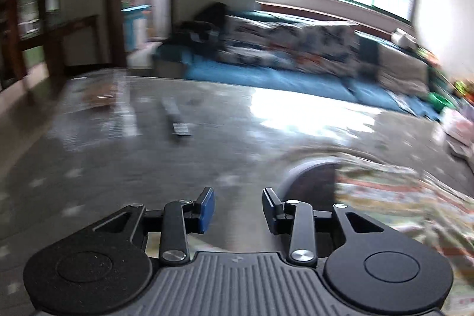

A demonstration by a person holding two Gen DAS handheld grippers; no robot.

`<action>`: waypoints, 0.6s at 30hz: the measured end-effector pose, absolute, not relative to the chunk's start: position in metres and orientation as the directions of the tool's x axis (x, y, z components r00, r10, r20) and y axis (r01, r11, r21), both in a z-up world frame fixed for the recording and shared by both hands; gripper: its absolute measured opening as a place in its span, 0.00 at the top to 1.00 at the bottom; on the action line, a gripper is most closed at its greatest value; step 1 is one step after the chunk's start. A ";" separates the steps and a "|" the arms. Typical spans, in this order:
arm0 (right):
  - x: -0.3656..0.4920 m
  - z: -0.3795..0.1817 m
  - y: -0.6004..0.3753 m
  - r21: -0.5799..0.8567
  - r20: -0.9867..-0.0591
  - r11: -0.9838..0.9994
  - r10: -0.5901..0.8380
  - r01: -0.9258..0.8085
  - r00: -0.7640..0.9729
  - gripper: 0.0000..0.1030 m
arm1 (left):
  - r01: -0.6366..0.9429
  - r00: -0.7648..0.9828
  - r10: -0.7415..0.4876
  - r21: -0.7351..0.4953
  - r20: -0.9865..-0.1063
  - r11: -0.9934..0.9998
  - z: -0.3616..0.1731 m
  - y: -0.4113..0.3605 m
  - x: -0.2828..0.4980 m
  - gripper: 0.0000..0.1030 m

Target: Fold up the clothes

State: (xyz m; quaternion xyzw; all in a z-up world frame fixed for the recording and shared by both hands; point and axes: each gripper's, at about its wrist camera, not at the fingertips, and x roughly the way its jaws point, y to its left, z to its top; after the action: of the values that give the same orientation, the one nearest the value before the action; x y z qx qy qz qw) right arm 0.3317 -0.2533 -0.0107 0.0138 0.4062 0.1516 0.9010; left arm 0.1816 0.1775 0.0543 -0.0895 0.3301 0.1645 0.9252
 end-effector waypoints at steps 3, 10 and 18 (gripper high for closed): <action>0.342 -0.016 -0.252 0.170 -0.737 0.950 0.298 -0.261 0.607 0.70 | -0.286 0.723 0.182 -0.050 -0.667 0.957 0.042 0.153 0.217 0.57; 0.354 -0.022 -0.245 0.175 -0.743 0.944 0.313 -0.280 0.591 0.74 | -0.172 0.703 0.108 -0.021 -0.703 0.985 0.015 0.128 0.283 0.54; 0.367 -0.020 -0.240 0.169 -0.737 0.943 0.314 -0.287 0.599 0.93 | -0.144 0.678 0.067 -0.042 -0.732 0.989 -0.005 0.129 0.317 0.51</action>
State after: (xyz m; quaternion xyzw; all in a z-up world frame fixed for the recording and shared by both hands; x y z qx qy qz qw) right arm 0.3669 -0.2397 -0.0197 0.0163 0.4153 0.1679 0.8939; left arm 0.3170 0.1291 -0.0054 -0.0483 0.3970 0.0577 0.9147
